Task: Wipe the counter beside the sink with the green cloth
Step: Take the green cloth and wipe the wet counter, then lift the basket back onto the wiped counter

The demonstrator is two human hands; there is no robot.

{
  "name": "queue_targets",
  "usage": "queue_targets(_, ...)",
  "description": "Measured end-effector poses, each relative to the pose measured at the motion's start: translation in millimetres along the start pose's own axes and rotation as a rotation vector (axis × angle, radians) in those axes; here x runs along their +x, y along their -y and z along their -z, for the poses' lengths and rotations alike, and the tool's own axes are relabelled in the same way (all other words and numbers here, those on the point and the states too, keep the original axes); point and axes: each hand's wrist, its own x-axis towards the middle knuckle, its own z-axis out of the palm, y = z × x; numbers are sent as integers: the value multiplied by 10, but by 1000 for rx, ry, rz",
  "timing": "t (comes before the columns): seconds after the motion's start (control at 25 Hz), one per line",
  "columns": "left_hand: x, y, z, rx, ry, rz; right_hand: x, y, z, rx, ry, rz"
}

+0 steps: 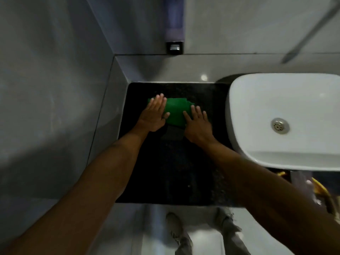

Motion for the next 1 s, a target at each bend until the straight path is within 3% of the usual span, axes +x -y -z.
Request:
queue_targets(0.08,-327,-288,208,-228,-55,100,-485,45,296,-3,-124,127)
queue_targets(0.16,-929,-1090,300,-617,-126,145,-1282,-113,498,160,-324,52)
queue_targets(0.28,-1942,-2371,89,-989,25,318,-2570,-594,356,318,-558,-32)
queue_targets(0.4,-2304,-3287,15,-1018,216,273,-3367,-1355,204,217,-668,-208)
queue_targets(0.48,-2355,-3787,100,-942,292,259,-3660,-1957,156,264,-568,-567)
queue_targets(0.52,-2341,-3956,136,-908,309,283,-3759,-2234,138,328,-430,-725)
queue_targets(0.6,-2323,-4185,184,-900,268,326,-3880,-2628,116,475,-144,-837)
queue_targets(0.68,-2329,-4278,209,-884,233,329,-3918,-2781,118,518,-26,-799)
queue_targets(0.8,-2458,-4040,269,-838,186,387,-3857,-2534,124,493,-27,-671)
queue_targets(1.0,-2837,-2687,261,-782,132,573,-3323,-1488,51,619,52,-427)
